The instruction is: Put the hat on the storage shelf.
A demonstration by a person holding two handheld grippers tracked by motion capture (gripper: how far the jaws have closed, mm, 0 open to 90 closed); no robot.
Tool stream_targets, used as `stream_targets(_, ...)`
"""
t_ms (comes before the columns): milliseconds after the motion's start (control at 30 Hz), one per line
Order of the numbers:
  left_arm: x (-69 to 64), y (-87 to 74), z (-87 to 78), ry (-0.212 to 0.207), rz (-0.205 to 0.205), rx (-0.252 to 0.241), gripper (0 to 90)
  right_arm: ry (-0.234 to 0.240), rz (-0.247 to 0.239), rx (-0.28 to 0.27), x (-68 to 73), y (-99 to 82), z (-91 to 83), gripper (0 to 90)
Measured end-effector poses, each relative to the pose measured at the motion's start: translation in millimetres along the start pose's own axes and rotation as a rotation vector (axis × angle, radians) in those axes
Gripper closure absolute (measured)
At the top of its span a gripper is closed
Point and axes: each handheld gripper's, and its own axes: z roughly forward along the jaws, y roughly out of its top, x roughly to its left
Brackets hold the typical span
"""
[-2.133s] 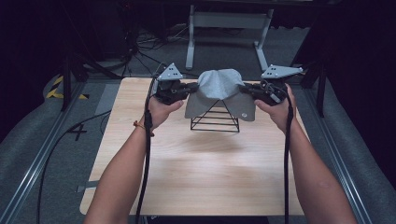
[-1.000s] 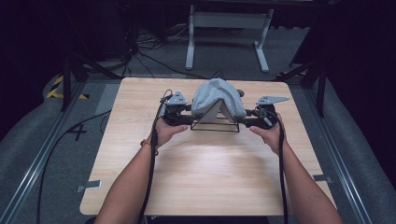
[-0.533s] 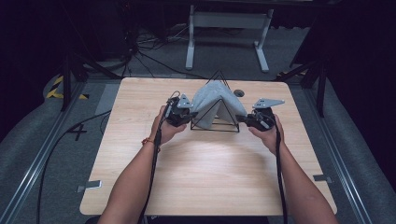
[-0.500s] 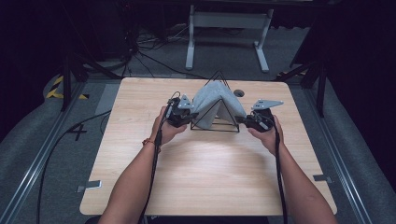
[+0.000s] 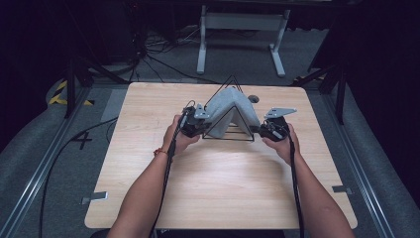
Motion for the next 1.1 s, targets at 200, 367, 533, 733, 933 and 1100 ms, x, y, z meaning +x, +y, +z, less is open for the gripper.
stream_targets(200,6.6,-3.4,4.9,-0.008,-0.026,0.01,87.0,-0.012,0.009,0.014,-5.5,-2.5,8.0,86.5)
stream_targets(367,6.0,-2.1,7.6,0.0,-0.007,0.036,87.0,-0.019,0.015,0.024,-6.7,-1.6,12.2,86.5)
stream_targets(533,9.5,-6.7,3.7,-0.024,-0.058,-0.009,84.3,-0.016,0.031,0.001,-7.7,-2.6,9.8,83.4)
stream_targets(733,13.9,-21.8,-15.5,-0.01,-0.071,-0.03,75.0,-0.054,0.046,0.017,-15.6,-13.3,-2.0,72.4)
stream_targets(933,15.3,-32.6,-43.4,0.005,-0.06,-0.041,71.0,-0.087,0.048,0.019,-19.7,-19.7,-23.6,70.2)
stream_targets(1100,8.9,-42.3,-70.3,0.047,-0.027,-0.005,64.0,-0.103,0.008,0.051,-12.8,-25.0,-44.2,64.7)
